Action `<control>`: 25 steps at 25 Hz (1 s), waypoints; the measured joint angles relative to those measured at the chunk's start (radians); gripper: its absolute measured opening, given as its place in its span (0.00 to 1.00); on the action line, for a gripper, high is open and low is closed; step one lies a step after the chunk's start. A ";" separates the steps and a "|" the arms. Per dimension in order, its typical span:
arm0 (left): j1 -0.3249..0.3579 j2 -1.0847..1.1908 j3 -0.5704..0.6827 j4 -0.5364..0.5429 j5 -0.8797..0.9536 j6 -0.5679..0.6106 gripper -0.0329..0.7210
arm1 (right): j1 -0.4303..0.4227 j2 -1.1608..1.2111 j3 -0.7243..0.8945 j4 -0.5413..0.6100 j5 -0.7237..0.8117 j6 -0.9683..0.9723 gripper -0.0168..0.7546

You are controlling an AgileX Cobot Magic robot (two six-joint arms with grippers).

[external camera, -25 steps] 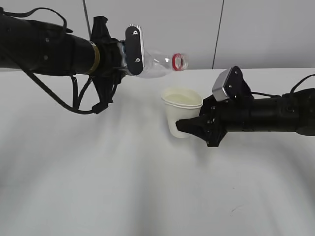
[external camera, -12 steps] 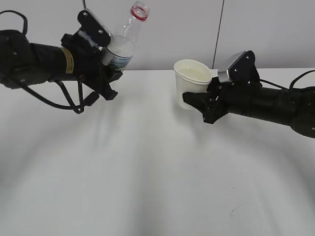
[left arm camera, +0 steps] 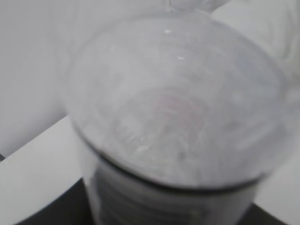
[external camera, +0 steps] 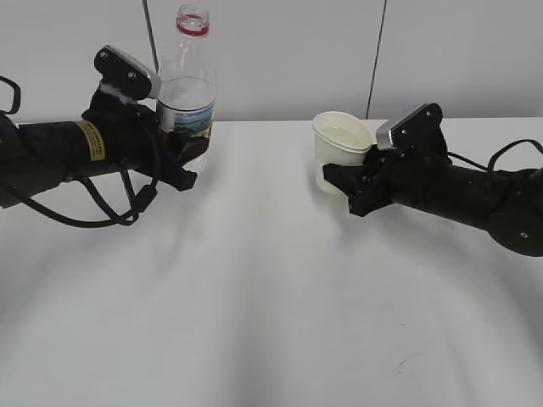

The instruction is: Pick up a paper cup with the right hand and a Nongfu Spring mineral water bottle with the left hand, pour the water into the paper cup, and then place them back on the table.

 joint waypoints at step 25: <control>0.001 0.223 0.087 -0.043 -0.385 -0.048 0.45 | 0.000 0.130 0.000 0.170 -0.088 -0.126 0.58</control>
